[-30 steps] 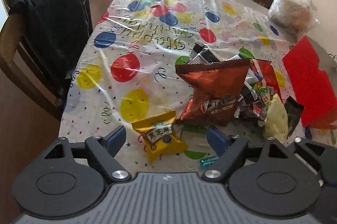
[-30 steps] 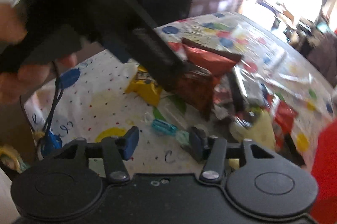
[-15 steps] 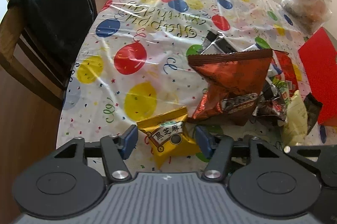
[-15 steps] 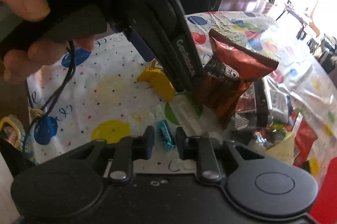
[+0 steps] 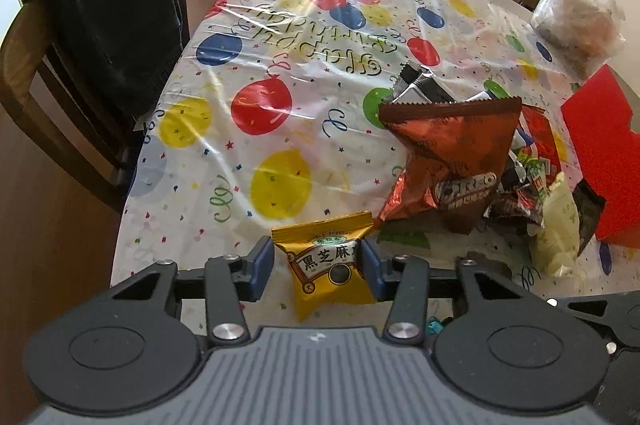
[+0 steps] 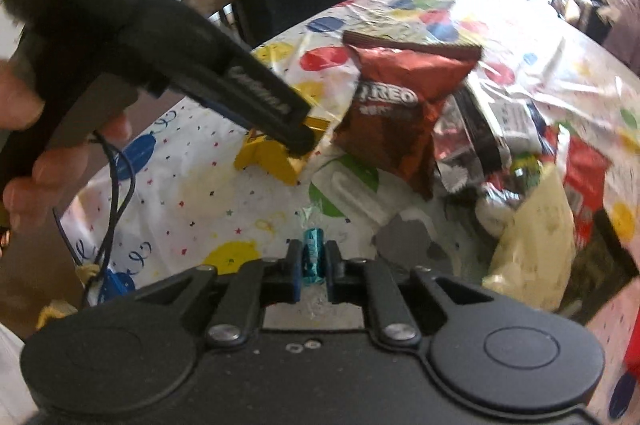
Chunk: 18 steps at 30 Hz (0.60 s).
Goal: Organize snacks
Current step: 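Grasp the yellow sesame packet with the left gripper while the right grasps the blue candy, then carry both snacks over the red box and open both grippers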
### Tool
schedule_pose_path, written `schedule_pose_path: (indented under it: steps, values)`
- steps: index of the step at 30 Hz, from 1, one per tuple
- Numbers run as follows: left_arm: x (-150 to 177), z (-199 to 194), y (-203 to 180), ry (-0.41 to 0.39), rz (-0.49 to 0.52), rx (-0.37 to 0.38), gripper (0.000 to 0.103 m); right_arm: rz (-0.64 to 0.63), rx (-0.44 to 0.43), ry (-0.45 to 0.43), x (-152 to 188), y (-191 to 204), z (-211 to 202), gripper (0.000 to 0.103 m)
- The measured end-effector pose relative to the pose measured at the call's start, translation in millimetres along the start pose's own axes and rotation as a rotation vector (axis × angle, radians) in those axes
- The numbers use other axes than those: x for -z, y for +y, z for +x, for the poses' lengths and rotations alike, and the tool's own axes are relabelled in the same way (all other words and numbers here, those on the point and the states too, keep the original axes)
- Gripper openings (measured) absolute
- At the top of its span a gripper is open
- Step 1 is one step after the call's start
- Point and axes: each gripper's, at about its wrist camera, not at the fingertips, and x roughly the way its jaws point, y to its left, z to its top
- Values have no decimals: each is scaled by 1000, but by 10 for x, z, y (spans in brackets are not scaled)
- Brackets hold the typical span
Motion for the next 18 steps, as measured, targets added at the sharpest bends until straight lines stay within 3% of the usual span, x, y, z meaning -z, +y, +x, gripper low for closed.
schedule_pose_path:
  steps: [10,18]
  values:
    - [134,-328,-18,-42,58,29,44,155,9,-65,132,-91,-366,9]
    - [210,-599,-120,-72,114,68,44,253,71,-144,222,-180,-820,9]
